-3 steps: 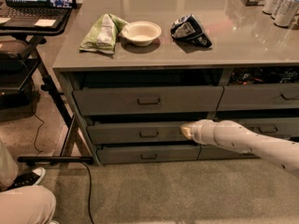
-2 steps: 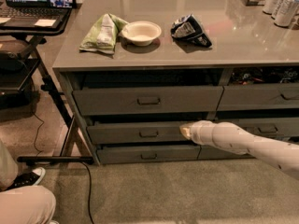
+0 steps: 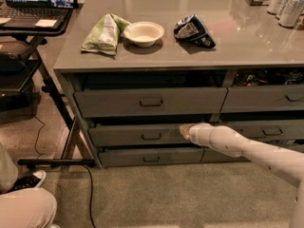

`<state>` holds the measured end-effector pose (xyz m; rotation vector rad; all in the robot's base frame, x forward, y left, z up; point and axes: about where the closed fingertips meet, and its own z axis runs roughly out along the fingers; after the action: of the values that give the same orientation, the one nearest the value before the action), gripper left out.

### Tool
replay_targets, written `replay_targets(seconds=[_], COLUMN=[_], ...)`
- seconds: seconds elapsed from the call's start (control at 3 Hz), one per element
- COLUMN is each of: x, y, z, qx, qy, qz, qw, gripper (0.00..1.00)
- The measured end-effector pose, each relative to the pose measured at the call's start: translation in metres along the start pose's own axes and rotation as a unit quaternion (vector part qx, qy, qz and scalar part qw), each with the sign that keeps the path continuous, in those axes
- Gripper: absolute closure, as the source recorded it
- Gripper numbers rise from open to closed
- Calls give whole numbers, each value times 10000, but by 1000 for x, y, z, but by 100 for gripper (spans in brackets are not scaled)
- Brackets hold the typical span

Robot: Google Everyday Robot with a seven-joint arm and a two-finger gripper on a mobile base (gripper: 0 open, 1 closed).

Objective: Open middle drawer

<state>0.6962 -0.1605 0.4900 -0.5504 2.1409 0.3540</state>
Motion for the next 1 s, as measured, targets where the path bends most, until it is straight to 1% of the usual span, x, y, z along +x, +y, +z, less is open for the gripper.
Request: replay_targets(seconds=[0.33, 0.67, 1.0], x=[-3, -14, -24], y=[-6, -11, -12], z=[25, 44, 55], qx=[-94, -132, -161], qy=[-100, -233, -366], qz=[24, -5, -38], qw=[9999, 9996, 9992], gripper=[100, 100, 100])
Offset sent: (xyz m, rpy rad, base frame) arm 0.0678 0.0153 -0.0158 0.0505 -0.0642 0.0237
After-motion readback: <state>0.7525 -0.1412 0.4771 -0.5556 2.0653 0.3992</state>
